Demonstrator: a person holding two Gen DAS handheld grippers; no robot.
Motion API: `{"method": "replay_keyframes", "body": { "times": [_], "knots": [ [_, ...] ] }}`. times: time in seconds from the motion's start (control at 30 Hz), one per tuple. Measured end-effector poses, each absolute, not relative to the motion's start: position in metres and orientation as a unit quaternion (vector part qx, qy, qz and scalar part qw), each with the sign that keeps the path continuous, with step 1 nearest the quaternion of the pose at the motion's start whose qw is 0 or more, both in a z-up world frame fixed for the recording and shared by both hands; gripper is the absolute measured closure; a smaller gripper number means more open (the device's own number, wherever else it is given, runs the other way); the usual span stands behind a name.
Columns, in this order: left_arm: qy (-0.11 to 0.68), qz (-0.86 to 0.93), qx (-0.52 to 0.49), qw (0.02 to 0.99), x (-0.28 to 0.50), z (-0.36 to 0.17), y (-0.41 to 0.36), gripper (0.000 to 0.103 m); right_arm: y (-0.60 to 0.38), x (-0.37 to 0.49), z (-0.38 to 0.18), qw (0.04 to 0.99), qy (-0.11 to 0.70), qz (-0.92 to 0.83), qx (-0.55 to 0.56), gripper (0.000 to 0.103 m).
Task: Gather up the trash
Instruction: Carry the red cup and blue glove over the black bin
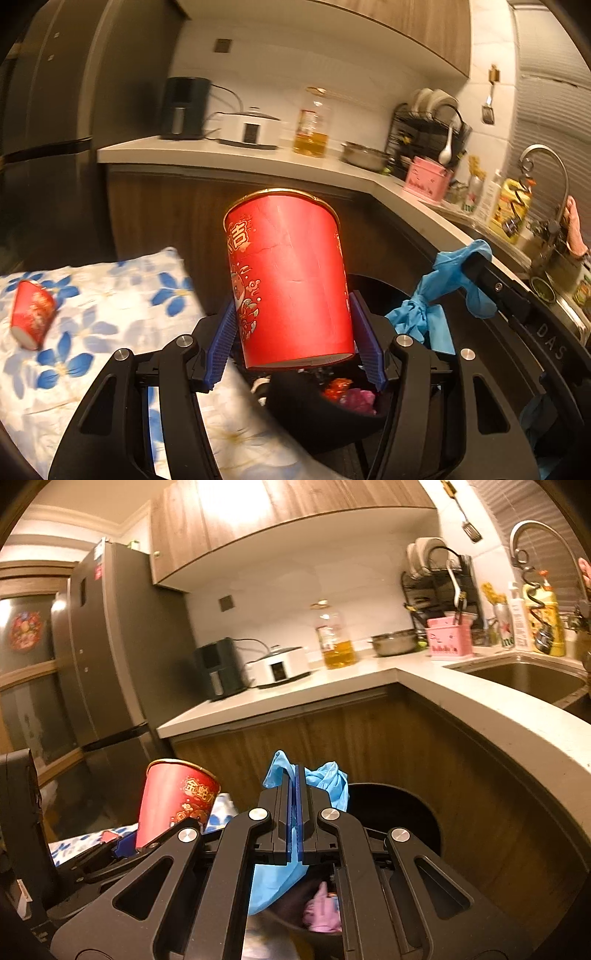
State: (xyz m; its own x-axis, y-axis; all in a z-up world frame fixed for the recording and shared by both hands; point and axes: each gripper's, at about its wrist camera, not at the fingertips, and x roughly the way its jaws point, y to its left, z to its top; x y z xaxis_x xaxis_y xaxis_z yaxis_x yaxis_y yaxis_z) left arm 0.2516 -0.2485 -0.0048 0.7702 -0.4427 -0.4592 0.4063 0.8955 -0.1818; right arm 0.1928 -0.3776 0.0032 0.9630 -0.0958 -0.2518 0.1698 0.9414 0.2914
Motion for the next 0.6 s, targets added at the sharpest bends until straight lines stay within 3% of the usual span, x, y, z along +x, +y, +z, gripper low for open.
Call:
{"method": "replay_keyframes", "body": {
  "times": [0.6],
  "knots": [
    [0.278,-0.257,-0.007,0.926,0.264,-0.028,-0.300,0.044,-0.415,0.200,-0.015,0.971,0.137,-0.090,0.175,0.101]
  ]
}}
